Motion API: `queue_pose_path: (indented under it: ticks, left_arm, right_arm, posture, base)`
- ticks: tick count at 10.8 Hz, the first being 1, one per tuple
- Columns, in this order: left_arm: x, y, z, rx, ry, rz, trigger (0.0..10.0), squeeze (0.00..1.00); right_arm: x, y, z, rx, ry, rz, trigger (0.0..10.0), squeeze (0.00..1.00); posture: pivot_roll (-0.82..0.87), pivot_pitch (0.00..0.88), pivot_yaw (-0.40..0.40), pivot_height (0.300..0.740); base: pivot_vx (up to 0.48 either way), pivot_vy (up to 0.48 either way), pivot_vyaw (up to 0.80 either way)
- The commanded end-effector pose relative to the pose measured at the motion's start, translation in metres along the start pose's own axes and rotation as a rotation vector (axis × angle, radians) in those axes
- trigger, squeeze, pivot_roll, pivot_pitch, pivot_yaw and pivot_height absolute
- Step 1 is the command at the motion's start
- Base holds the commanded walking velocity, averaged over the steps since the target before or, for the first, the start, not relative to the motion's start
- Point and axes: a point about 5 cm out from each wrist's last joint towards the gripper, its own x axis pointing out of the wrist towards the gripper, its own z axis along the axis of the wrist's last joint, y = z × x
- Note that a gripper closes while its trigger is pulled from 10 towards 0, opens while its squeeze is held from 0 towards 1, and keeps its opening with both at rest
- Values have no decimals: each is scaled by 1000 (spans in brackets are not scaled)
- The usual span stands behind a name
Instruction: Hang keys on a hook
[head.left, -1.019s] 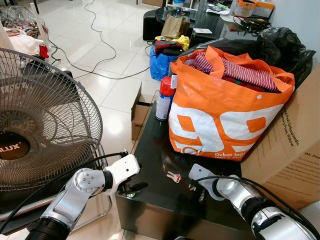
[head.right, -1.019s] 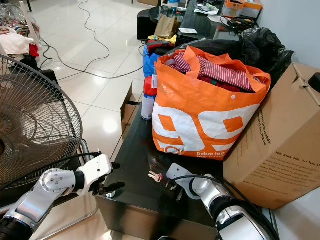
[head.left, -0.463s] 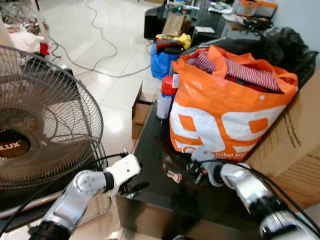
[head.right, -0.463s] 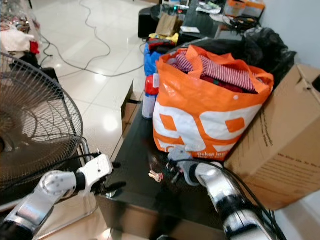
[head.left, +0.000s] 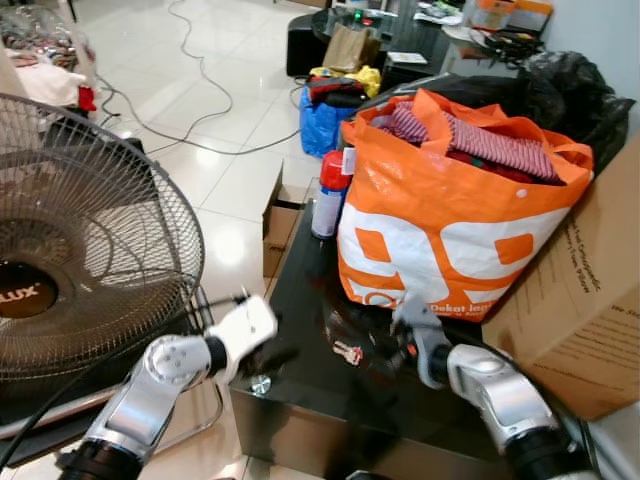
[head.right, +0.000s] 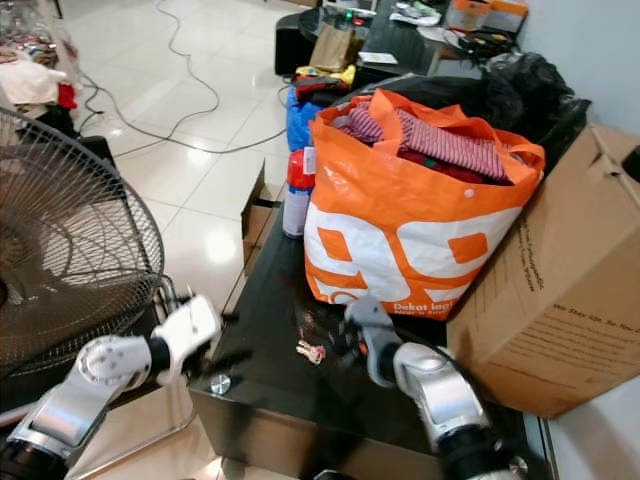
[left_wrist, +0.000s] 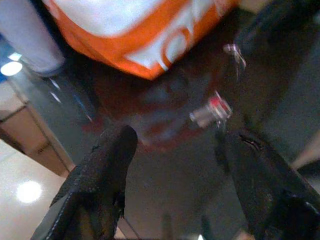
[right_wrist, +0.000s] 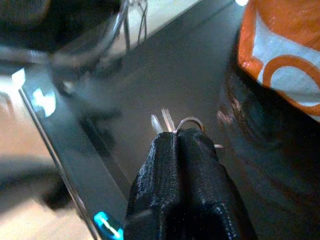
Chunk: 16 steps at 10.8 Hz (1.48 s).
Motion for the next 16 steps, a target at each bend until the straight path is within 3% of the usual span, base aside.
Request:
queue_pose_path:
  ticks: [1, 2, 3, 5, 7, 8, 9, 10, 12, 13, 14, 15, 16]
  left_arm:
    - [-3, 2, 2, -27, -20, 43, 10000, 0]
    - [-4, 4, 3, -70, -39, 96, 10000, 0]
    - [-5, 3, 3, -102, -45, 122, 10000, 0]
    - [-6, -6, -1, -131, -25, 102, 10000, 0]
    - [-7, -5, -4, -84, 12, 110, 10000, 0]
    - [-6, -4, 0, -78, -17, 116, 10000, 0]
    - [-6, 2, 10, -2, -53, 172, 10000, 0]
    - [-3, 4, 22, 1, -134, 150, 10000, 1000]
    - [1, 9, 39, 1, -253, 132, 10000, 1000]
    - [5, 9, 45, 51, -279, 107, 10000, 1000]
    - [10, 10, 47, 88, -293, 99, 10000, 863]
    - [17, 12, 49, 110, -309, 109, 10000, 0]
    - [24, 10, 50, 115, -323, 102, 10000, 0]
  right_arm:
    - [-7, -8, 4, 88, -40, -57, 0, 0]
    - [-9, -9, 4, 208, -91, -107, 0, 0]
    - [-8, -11, 1, 269, -92, -155, 0, 0]
    - [0, -8, -7, 264, -23, -244, 0, 0]
    - [6, -4, 4, 277, -52, -251, 0, 0]
    - [5, -5, 9, 275, -65, -257, 0, 0]
    - [2, -7, 14, 271, -78, -247, 0, 0]
    - [-4, -2, 23, 264, -104, -200, 0, 0]
    - [-19, 7, 39, 259, -134, -115, 0, 0]
    - [-29, 16, 51, 273, -162, -41, 0, 0]
    - [-38, 19, 57, 264, -172, -10, 0, 0]
    - [-49, 24, 65, 255, -185, 16, 0, 0]
    - [-57, 28, 71, 225, -192, 28, 0, 0]
  posture:
    - [3, 0, -109, 740]
    - [6, 0, -116, 740]
    - [8, 0, -121, 740]
    - [12, 0, -127, 740]
    - [19, 0, -132, 740]
    - [20, 0, -132, 740]
    - [22, 0, -131, 740]
    - [21, 0, -132, 740]
    - [20, 0, -136, 740]
    - [15, 0, -136, 740]
    - [11, 0, -135, 740]
    - [6, 0, -138, 740]
    - [1, 0, -138, 740]
  base:
    - [0, 0, 0]
    - [0, 0, 0]
    - [0, 0, 0]
    - [0, 0, 0]
    - [0, 0, 0]
    - [0, 0, 0]
    - [0, 0, 0]
    - [0, 0, 0]
    - [0, 0, 0]
    - [0, 0, 0]
    - [0, 0, 0]
    - [0, 0, 0]
    - [0, 0, 0]
